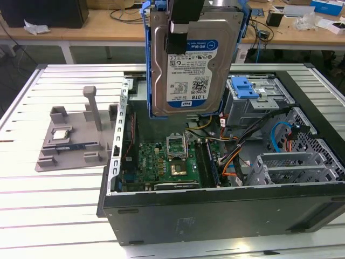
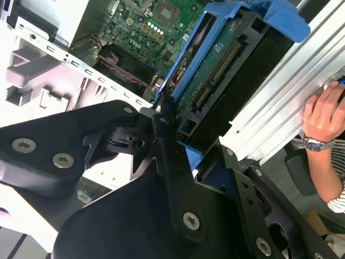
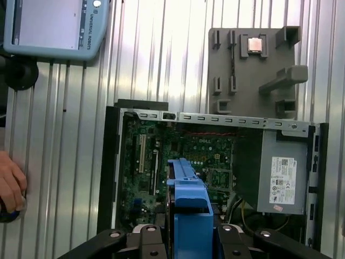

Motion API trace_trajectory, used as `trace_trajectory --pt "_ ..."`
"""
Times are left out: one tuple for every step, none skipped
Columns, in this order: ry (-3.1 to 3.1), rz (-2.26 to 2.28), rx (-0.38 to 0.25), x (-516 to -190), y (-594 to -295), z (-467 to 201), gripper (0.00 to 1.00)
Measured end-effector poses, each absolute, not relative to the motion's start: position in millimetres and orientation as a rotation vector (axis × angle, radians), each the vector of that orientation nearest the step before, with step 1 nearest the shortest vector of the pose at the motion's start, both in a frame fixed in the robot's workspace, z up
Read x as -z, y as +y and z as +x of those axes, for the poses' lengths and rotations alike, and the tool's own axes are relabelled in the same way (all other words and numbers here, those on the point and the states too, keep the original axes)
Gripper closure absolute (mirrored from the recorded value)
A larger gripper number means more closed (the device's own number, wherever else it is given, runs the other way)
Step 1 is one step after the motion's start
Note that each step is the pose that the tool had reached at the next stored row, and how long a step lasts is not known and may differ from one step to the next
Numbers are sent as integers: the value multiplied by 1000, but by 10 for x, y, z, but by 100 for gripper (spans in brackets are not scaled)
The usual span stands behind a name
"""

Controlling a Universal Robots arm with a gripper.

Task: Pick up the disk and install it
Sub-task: 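Pick up the disk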

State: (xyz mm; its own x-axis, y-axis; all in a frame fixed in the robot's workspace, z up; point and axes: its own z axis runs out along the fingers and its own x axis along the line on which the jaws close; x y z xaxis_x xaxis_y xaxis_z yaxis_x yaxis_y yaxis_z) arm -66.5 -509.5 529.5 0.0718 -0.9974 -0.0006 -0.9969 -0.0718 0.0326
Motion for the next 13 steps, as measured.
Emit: trace_trajectory --pt "-2124 2282 35 -5295 -5113 -662 63" --pt "-2124 2283 35 -5294 -5129 -659 63" --pt "-2124 2282 35 -5294 -5140 -658 63" --pt "-2124 2282 35 -5294 -5150 -656 63" --pt "-2124 2282 35 -5294 -5162 -655 63" --pt "-2124 2283 35 -5293 -5177 -653 63" --pt "-2124 2282 35 -5292 -5198 -650 63" --pt "-2124 2282 35 -5292 -5213 -648 63" --pt "-2124 2282 35 -5292 -5225 -647 63" --pt "-2124 2282 35 -5291 -5259 -643 63" --pt "-2124 2283 35 -5290 -5298 -641 63" --pt "-2124 2282 35 -5290 -5319 -640 63" --pt "-2124 2282 35 -5290 -5337 -638 63"
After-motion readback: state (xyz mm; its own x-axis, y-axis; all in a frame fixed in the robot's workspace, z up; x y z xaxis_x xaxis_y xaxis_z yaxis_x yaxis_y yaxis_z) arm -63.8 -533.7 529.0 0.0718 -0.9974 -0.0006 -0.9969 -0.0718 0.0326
